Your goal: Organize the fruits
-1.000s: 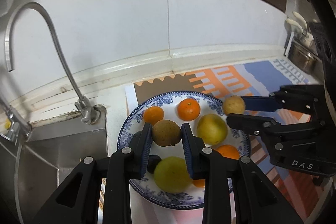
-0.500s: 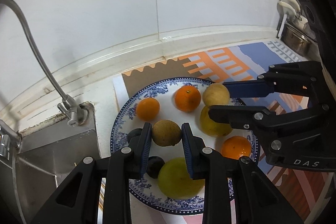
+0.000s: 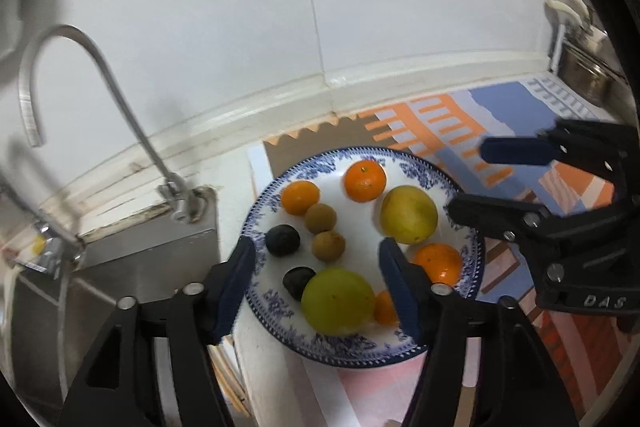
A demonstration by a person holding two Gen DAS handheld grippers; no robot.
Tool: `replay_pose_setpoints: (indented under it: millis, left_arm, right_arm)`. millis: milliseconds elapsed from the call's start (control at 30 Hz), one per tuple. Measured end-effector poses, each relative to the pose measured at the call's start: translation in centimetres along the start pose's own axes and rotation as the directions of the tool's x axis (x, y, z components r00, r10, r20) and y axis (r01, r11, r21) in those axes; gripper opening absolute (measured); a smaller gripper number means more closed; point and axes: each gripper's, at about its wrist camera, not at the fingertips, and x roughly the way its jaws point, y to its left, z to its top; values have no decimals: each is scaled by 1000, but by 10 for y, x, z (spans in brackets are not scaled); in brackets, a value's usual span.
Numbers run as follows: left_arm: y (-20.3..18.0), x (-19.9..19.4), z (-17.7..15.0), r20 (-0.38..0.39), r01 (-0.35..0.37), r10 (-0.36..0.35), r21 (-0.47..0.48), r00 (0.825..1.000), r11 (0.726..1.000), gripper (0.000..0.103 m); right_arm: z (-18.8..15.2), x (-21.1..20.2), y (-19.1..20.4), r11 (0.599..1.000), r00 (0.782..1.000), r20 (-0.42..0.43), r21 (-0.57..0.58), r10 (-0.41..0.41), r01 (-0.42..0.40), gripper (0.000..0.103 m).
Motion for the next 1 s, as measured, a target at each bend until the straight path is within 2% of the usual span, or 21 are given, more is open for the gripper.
replay_pose_setpoints:
  millis: [67, 167, 300, 533, 800, 1000]
  left_arm:
    - [-5, -14, 0, 26, -27, 28, -19, 999, 999, 70]
    - [-15, -37, -1, 65, -75, 78, -55, 995, 996, 83]
    - [-33, -69, -6, 116, -113, 122, -81, 986, 990, 91]
    - [-66, -121, -22, 178, -123, 148, -145, 973, 982, 100]
    - [-105, -167, -44, 222, -116, 155, -179, 963, 977, 103]
    - [-131, -199, -57, 249, -93, 135, -171, 959, 981, 103]
  right_arm:
    - [-6, -12, -3, 1000, 1000, 10, 17, -14, 14, 57]
    - [-16, -32, -9, 998, 999, 26, 56, -32, 30, 64]
    - [-31, -66, -18, 992, 995, 60, 99, -83, 77, 75]
    - [-63, -133, -25, 976, 977, 121, 155, -174, 154, 88]
    - [-100, -200, -25, 955, 952, 158, 187, -262, 231, 93]
    - [-124, -241, -22, 948, 944, 174, 208, -279, 242, 93]
